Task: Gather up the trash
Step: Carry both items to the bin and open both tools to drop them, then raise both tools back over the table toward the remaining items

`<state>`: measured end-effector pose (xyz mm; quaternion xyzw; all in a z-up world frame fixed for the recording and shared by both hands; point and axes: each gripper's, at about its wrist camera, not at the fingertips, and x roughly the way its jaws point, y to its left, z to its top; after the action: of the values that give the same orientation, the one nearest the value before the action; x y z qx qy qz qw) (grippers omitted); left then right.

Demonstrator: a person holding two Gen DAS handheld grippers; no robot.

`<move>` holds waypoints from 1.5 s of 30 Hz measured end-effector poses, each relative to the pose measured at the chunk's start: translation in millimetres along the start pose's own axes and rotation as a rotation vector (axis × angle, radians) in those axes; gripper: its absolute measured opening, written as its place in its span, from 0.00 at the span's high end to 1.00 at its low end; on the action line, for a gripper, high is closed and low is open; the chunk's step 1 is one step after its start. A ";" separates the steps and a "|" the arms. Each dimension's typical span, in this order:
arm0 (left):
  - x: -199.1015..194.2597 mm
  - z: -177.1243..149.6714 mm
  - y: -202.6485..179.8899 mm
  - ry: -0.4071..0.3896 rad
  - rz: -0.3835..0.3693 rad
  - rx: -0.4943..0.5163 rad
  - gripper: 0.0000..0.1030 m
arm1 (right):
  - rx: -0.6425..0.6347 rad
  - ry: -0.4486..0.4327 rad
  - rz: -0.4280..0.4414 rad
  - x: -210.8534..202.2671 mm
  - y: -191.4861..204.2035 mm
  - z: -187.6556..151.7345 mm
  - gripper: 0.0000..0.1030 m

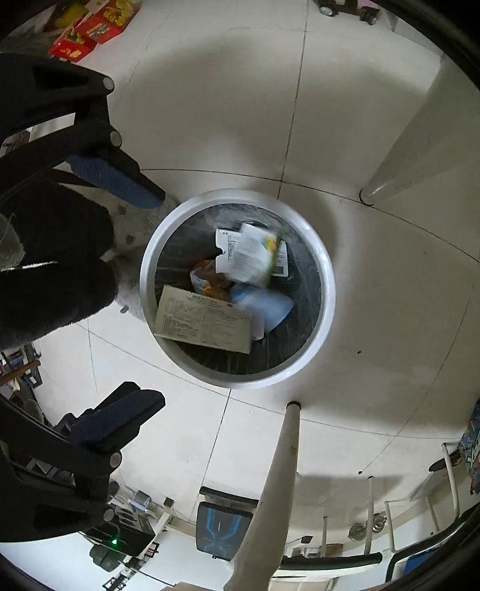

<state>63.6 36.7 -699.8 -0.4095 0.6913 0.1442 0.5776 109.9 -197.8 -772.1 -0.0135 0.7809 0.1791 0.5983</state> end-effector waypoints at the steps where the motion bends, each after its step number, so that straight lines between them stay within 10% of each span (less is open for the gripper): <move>1: -1.6 -0.9 -1.3 -0.003 0.002 0.003 0.02 | -0.004 -0.003 -0.006 -2.4 -0.2 -0.9 0.11; 17: -81.1 -63.2 -19.0 -0.142 0.236 0.153 0.02 | -0.100 -0.080 -0.168 -92.5 18.7 -36.3 0.03; 33: -224.6 -168.4 -35.8 -0.281 0.262 0.240 0.02 | -0.199 -0.161 -0.164 -263.2 82.7 -126.6 0.03; 45: -338.0 -189.7 -54.3 -0.453 0.243 0.242 0.02 | -0.195 -0.254 -0.080 -394.1 132.3 -164.2 0.03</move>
<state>-26.5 10.4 -319.8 -0.2090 0.6010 0.2165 0.7405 37.9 -198.7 -331.0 -0.0799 0.6769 0.2302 0.6946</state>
